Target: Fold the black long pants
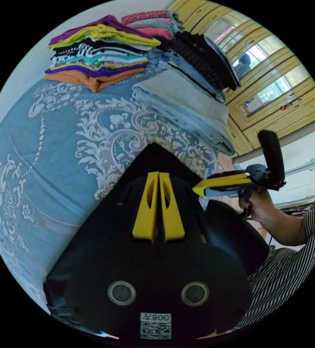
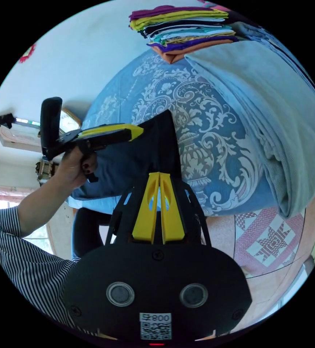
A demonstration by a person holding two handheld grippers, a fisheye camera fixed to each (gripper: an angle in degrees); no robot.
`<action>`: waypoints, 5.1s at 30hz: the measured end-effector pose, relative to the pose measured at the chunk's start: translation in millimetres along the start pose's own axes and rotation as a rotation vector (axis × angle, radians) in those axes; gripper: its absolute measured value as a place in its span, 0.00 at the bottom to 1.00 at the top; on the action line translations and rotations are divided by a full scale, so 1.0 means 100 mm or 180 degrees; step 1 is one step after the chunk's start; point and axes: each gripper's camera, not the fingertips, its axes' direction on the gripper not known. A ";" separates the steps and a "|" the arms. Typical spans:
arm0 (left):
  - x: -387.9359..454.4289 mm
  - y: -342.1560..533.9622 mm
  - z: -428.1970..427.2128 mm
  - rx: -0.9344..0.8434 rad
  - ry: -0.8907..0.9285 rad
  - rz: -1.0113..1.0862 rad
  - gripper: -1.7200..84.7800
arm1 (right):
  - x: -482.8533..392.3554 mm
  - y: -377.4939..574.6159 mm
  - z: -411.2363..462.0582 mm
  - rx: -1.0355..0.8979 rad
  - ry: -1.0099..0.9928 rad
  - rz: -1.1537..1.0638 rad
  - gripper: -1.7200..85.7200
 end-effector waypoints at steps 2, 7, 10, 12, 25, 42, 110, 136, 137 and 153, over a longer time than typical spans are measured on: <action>-0.11 0.38 0.39 -0.0395 -0.0008 -0.0004 0.02 | -0.14 -0.07 -0.08 0.0010 0.0027 -0.0019 0.02; -0.33 1.20 0.51 -0.0015 0.0232 -0.0158 0.02 | -0.66 -0.31 -0.36 -0.0123 0.0285 -0.0163 0.02; -0.51 1.98 0.39 0.0314 0.0318 -0.0304 0.02 | -1.01 -0.43 -0.54 -0.0122 0.0389 -0.0283 0.02; -0.69 2.58 0.27 0.0493 0.0190 -0.0493 0.02 | -1.27 -0.51 -0.65 -0.0083 0.0337 -0.0404 0.02; -2.27 6.55 0.15 0.0823 -0.1019 -0.2151 0.07 | -4.27 -1.64 0.01 -0.0733 -0.0676 -0.2196 0.02; -2.69 9.05 1.55 0.1412 -0.0900 -0.2156 0.04 | -6.04 -1.96 0.20 -0.1328 -0.0370 -0.2881 0.02; -2.13 16.43 3.39 0.2170 -0.1460 -0.4008 0.03 | -8.49 -4.22 -0.85 -0.0884 -0.0185 -0.2528 0.03; -1.89 14.26 2.26 0.1794 -0.1296 -0.2644 0.02 | -7.95 -3.48 -0.79 -0.0531 0.0120 -0.2754 0.02; -1.96 14.02 2.28 0.1548 -0.1334 -0.2610 0.02 | -7.93 -3.44 -0.74 -0.0555 0.0210 -0.2775 0.02; -2.11 12.14 0.81 0.1342 -0.1432 -0.2401 0.02 | -7.12 -2.92 -0.60 -0.0446 0.0298 -0.2900 0.02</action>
